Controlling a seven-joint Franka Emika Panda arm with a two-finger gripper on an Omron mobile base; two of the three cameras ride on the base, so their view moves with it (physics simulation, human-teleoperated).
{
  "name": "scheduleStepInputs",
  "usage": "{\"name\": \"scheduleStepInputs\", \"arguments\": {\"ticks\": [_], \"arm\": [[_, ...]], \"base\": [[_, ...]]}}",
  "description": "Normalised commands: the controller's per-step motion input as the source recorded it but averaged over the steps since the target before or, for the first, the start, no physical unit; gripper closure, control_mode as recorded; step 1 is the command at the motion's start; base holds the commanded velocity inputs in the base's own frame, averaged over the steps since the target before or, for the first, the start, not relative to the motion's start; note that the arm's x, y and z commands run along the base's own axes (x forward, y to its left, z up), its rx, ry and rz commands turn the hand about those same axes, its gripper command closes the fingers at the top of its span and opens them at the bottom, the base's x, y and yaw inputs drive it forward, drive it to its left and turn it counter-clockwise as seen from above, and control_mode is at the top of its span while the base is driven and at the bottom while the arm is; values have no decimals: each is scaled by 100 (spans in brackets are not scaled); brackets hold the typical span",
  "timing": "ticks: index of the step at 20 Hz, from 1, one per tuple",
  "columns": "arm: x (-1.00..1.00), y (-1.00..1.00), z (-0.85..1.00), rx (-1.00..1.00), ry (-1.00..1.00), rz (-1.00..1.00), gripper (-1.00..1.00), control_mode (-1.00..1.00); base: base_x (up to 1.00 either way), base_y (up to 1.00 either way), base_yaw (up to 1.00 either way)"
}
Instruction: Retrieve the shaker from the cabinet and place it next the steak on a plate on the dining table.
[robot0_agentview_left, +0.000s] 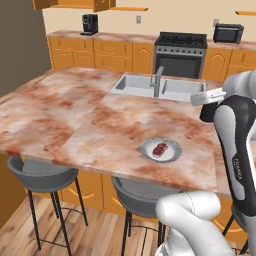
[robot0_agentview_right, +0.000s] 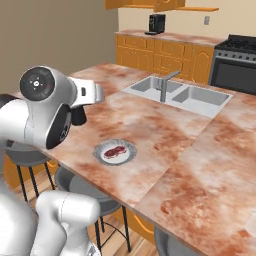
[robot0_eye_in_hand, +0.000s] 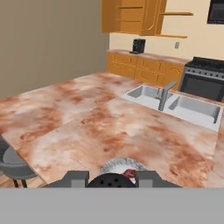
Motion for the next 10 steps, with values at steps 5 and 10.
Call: {"name": "scheduleStepInputs", "arguments": {"ticks": [5,10], "arm": [[6,-48,-1,0,0,25,100,-100],[0,-52,0,0,0,25,100,-100]], "base": [[0,0,0],[0,0,0]]}}
